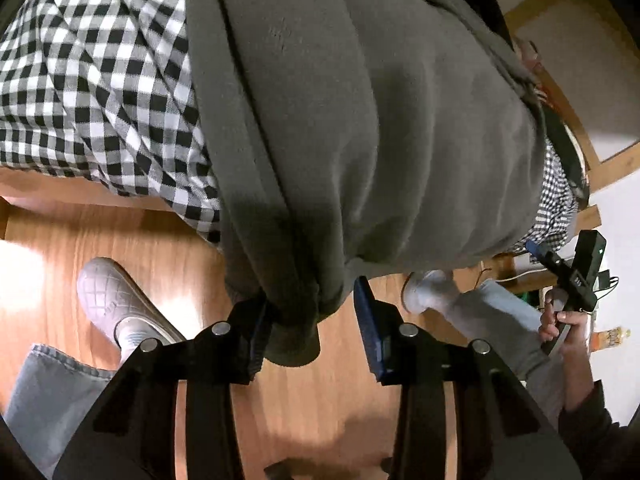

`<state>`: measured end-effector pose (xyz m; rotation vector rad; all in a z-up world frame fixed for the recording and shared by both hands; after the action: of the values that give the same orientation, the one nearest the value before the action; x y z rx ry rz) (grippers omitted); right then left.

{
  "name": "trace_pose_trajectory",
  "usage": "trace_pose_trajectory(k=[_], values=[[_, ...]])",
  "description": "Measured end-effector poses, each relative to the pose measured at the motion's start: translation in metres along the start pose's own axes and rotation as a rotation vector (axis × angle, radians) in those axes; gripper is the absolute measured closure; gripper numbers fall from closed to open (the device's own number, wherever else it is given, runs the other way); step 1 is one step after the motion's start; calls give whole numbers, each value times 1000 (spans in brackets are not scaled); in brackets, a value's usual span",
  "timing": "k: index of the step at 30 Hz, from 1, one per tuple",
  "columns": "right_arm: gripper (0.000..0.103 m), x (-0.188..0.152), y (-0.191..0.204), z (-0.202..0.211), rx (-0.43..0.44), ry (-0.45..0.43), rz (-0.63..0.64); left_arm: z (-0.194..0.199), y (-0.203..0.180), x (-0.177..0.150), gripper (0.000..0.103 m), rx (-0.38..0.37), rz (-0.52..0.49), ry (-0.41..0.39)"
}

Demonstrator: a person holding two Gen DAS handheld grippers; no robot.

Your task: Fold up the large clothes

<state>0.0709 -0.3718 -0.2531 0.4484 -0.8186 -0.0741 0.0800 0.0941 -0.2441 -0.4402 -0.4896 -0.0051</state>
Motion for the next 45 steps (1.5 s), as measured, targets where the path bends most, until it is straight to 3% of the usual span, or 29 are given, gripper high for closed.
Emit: trace_pose_trajectory(k=[3, 5, 6, 8, 12, 14, 15, 16, 17, 18, 19, 22, 23, 24, 26, 27, 28, 29, 30, 31, 32, 33, 34, 35, 36, 40, 45], values=[[3, -14, 11, -25, 37, 21, 76, -4, 15, -1, 64, 11, 17, -5], [3, -22, 11, -44, 27, 49, 88, -10, 19, -2, 45, 18, 24, -26], [3, -25, 11, -47, 32, 38, 87, -14, 22, -1, 40, 3, 28, -48], [3, -26, 12, -47, 77, 2, 58, -19, 23, 1, 19, -22, 31, -89], [6, -26, 18, -40, 160, -48, -18, -31, 16, 0, 16, -24, 7, -109], [19, -24, 17, -40, 198, -11, -63, -31, 13, 2, 17, -63, 13, -78], [38, -21, 15, -42, 202, 17, -79, -30, 11, 2, 18, -65, 17, -75], [55, -18, 12, -40, 194, 49, -97, -26, 12, 3, 30, -67, 18, -72], [60, -16, 8, -38, 195, 64, -107, -24, 13, 3, 51, -56, 16, -70], [71, -16, 3, -35, 204, 70, -114, -21, 18, 2, 60, -37, 26, -64], [83, -16, 0, -30, 269, 78, -145, -18, 25, 2, 65, -53, 60, -53], [83, -17, 3, -15, 555, 53, -266, -10, 35, 3, 67, -129, 134, -28], [82, -13, 5, -12, 591, 42, -275, -9, 33, 3, 65, -152, 127, -11], [75, -11, 6, -15, 540, 43, -261, -9, 32, 4, 61, -132, 114, -17], [54, -16, 5, -32, 384, 99, -201, -17, 31, 5, 30, -124, 93, -41], [17, -21, 5, -43, 319, 125, -188, -23, 27, 5, 23, -113, 76, -58], [12, -26, 2, -51, 272, 129, -202, -29, 25, 6, 15, -96, 56, -74], [12, -30, 1, -56, 291, 101, -234, -36, 20, 7, 12, -76, 33, -94], [25, -31, 1, -58, 319, 89, -260, -42, 16, 8, 12, -55, 6, -107], [59, -30, 2, -57, 359, 91, -289, -46, 12, 8, 12, -43, -10, -100], [72, -29, 1, -52, 375, 102, -285, -47, 10, 9, 13, -43, -13, -84], [79, -25, 6, -47, 389, 108, -262, -47, 10, 11, 13, -57, 7, -62], [85, -24, 10, -46, 406, 106, -243, -42, 12, 13, 25, -83, 49, -56], [85, -22, 13, -37, 439, 107, -232, -39, 15, 13, 56, -91, 71, -51], [86, -18, 18, -33, 465, 103, -233, -32, 23, 12, 69, -85, 105, -38], [86, -10, 28, -13, 496, 80, -258, -11, 33, 8, 72, -142, 197, -15], [86, 2, -5, 33, 607, 15, -333, -3, 29, 4, 69, -242, 215, 74]])
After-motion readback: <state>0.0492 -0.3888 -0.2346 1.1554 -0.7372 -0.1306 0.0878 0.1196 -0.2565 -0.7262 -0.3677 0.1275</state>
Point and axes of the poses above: each gripper's, at about its wrist camera, not at the fingertips, and z roughly against the way its jaws point, y to its left, x to its top, the point moved 1 cm from there along -z, roughly the way its jaws point, and after that the axes turned 12 degrees about -y, right-handed, at the moved point
